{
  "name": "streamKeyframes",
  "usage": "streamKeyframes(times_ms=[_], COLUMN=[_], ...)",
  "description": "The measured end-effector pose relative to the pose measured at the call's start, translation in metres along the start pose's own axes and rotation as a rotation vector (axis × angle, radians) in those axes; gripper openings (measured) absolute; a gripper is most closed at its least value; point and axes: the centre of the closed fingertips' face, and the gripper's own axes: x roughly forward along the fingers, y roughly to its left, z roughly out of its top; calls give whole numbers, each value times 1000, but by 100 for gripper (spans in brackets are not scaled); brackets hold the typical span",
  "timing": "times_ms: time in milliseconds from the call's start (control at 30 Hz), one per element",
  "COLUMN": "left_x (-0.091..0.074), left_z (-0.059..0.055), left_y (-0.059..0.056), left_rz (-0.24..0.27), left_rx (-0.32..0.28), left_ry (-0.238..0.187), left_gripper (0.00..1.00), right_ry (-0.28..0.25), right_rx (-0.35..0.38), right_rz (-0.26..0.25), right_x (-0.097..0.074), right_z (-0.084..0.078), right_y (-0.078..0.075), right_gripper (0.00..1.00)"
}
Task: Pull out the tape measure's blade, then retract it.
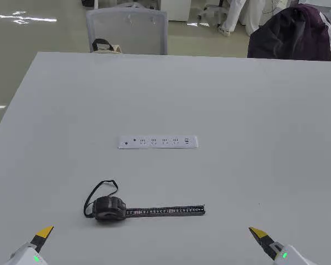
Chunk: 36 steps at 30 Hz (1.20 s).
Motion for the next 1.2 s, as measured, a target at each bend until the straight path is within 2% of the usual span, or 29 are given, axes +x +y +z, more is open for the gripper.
streamKeyframes(times_ms=[133, 300, 600, 700, 933, 1067, 1200], left_x=[1, 4, 13, 18, 34, 38, 46], left_z=[4, 7, 17, 23, 27, 27, 27], left_y=[7, 15, 15, 10, -1, 1, 4], left_rz=[52, 109, 169, 180, 215, 273, 296], left_rx=[-17, -74, -145, -163, -190, -184, -190], left_ry=[-2, -19, -42, -59, -64, -59, -65], left_gripper=[97, 95, 94, 89, 89, 89, 88], right_ry=[5, 8, 8, -1, -6, -3, 1], right_rx=[-3, -8, -35, -63, -143, -201, -241], right_rz=[3, 16, 28, 65, 134, 182, 211], right_x=[1, 3, 5, 8, 19, 28, 37], right_z=[0, -3, -6, -5, -3, -1, -2], right_y=[0, -4, -14, -13, -16, -20, -29], right_gripper=[93, 93, 92, 89, 78, 75, 70])
